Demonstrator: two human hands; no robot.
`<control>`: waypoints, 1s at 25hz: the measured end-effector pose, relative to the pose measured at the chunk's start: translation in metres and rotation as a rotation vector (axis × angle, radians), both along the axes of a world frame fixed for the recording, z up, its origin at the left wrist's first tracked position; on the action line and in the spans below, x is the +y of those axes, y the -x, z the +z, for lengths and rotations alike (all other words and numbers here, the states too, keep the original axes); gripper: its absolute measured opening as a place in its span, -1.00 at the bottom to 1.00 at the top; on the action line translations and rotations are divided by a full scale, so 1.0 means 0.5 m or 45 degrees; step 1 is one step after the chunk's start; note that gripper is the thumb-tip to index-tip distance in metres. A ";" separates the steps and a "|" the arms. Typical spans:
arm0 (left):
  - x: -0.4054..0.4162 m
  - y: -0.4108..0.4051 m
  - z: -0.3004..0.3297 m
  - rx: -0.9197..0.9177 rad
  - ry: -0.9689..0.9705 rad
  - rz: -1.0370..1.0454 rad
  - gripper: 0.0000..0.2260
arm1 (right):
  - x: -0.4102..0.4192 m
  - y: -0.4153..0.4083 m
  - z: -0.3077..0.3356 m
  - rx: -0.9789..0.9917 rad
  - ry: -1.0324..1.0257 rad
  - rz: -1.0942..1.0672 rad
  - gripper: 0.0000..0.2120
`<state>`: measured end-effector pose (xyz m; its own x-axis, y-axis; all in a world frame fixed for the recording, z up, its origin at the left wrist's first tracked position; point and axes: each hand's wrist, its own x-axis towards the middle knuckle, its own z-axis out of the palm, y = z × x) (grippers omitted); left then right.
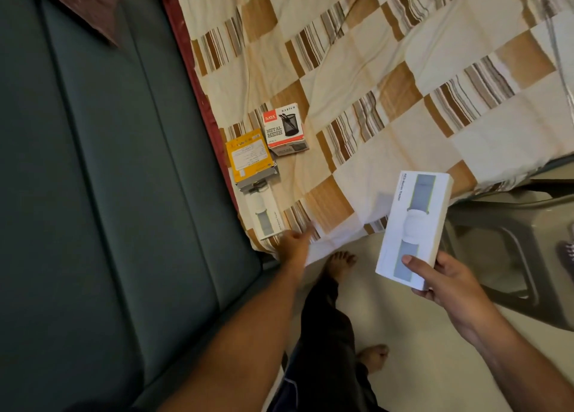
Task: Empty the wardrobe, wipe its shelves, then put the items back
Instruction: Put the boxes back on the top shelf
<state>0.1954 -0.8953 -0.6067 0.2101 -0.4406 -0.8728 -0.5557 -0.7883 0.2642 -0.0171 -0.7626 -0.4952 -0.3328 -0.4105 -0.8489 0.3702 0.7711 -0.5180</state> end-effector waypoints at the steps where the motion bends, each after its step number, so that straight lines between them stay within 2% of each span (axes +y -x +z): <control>1: -0.034 -0.034 -0.019 -0.293 0.211 0.036 -0.52 | 0.005 0.002 0.006 -0.015 0.003 0.005 -0.86; 2: -0.065 -0.066 -0.046 -0.462 0.315 0.071 -0.43 | 0.010 0.006 0.012 -0.031 0.003 0.011 -0.84; 3: -0.094 -0.097 -0.074 -0.518 0.339 0.094 -0.32 | 0.014 0.009 0.018 -0.061 0.013 0.026 -0.79; 6: -0.154 -0.169 -0.203 -0.337 0.217 0.234 -0.04 | 0.042 0.022 0.020 -0.130 0.030 0.062 -0.32; 7: -0.160 -0.204 -0.272 -0.307 0.198 0.280 0.08 | 0.052 0.025 0.019 -0.139 0.034 0.037 -0.31; 8: -0.162 -0.231 -0.323 -0.252 0.209 0.300 0.14 | 0.058 0.028 0.020 -0.155 0.036 -0.006 -0.41; 10: -0.150 -0.230 -0.317 -0.181 0.207 0.372 0.03 | 0.062 0.033 0.027 -0.161 0.041 -0.089 -0.54; 12: -0.129 -0.186 -0.227 -0.065 0.171 0.440 -0.20 | 0.074 0.035 0.029 -0.124 0.039 -0.096 -0.38; 13: -0.111 -0.172 -0.204 0.016 0.142 0.460 -0.25 | 0.079 0.035 0.030 -0.101 0.032 -0.103 -0.30; 14: -0.087 -0.157 -0.180 0.095 0.124 0.469 -0.24 | 0.081 0.035 0.037 -0.082 0.020 -0.132 -0.35; 15: -0.058 -0.138 -0.158 0.167 0.105 0.467 -0.23 | 0.086 0.037 0.045 -0.071 0.019 -0.161 -0.48; 17: 0.007 -0.098 -0.120 0.281 0.056 0.459 -0.33 | 0.093 0.040 0.058 -0.035 0.021 -0.189 -0.69; 19: 0.071 -0.044 -0.070 0.335 0.014 0.375 -0.32 | 0.105 0.041 0.081 0.023 0.044 -0.193 -0.74; 21: 0.119 0.016 -0.013 0.420 0.022 0.204 -0.16 | 0.120 0.035 0.106 0.164 0.060 -0.171 -0.75; 23: 0.155 0.081 0.054 0.567 0.126 -0.100 -0.02 | 0.152 0.028 0.140 0.533 0.012 -0.074 -0.73; 25: 0.188 0.149 0.114 0.762 0.272 -0.451 -0.14 | 0.197 0.018 0.176 1.026 -0.083 0.081 -0.66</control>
<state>0.1208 -0.8011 -0.5495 -0.4631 -0.5672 -0.6811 -0.4802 -0.4854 0.7306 -0.0264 -0.6642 -0.4074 -0.8299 -0.4075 -0.3811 -0.1434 0.8159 -0.5602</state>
